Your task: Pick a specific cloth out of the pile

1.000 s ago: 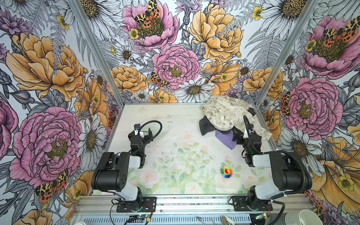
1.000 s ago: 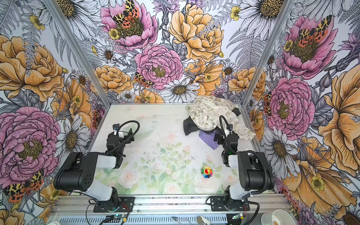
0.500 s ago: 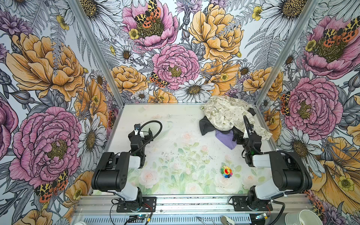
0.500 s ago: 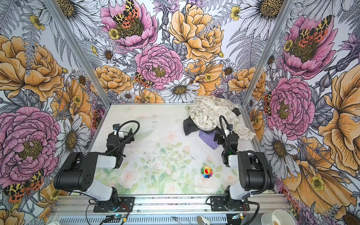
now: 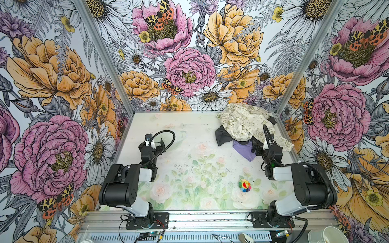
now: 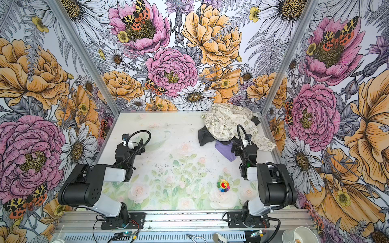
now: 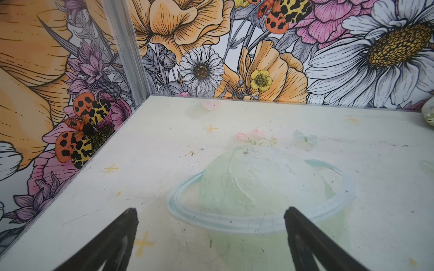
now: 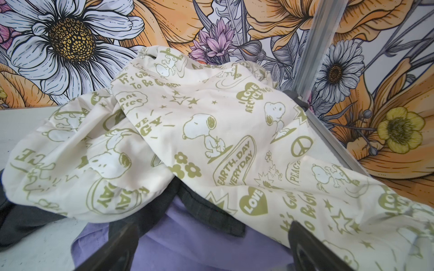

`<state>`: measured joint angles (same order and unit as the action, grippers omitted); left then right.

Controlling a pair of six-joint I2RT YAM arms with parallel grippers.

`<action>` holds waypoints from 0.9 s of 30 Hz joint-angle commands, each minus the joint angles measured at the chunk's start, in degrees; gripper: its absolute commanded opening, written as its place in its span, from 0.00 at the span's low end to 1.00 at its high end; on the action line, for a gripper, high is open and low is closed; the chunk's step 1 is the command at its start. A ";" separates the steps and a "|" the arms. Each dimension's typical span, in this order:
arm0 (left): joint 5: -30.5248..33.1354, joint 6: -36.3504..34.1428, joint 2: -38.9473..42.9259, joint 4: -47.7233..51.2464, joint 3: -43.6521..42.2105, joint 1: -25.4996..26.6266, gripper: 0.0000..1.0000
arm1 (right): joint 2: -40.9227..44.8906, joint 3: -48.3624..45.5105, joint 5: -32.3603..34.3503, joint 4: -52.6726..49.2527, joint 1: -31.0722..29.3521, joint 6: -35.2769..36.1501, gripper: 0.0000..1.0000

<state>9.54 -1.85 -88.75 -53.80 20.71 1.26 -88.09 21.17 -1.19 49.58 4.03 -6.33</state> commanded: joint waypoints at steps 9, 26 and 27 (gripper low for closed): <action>1.24 -0.03 4.35 -4.70 -3.44 0.81 0.99 | 6.59 1.03 3.10 -4.77 -0.78 0.31 1.00; 12.47 17.13 54.39 63.87 11.93 21.13 0.99 | 42.20 8.86 1.16 -50.41 -1.16 -16.17 0.96; 10.79 17.71 55.13 66.80 13.54 21.85 0.99 | 42.00 9.44 1.01 -52.27 -1.21 -16.85 0.95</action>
<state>22.06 10.70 -35.09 -3.57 30.98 21.65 -46.22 28.58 2.00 8.27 3.29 -18.74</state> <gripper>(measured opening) 0.986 0.953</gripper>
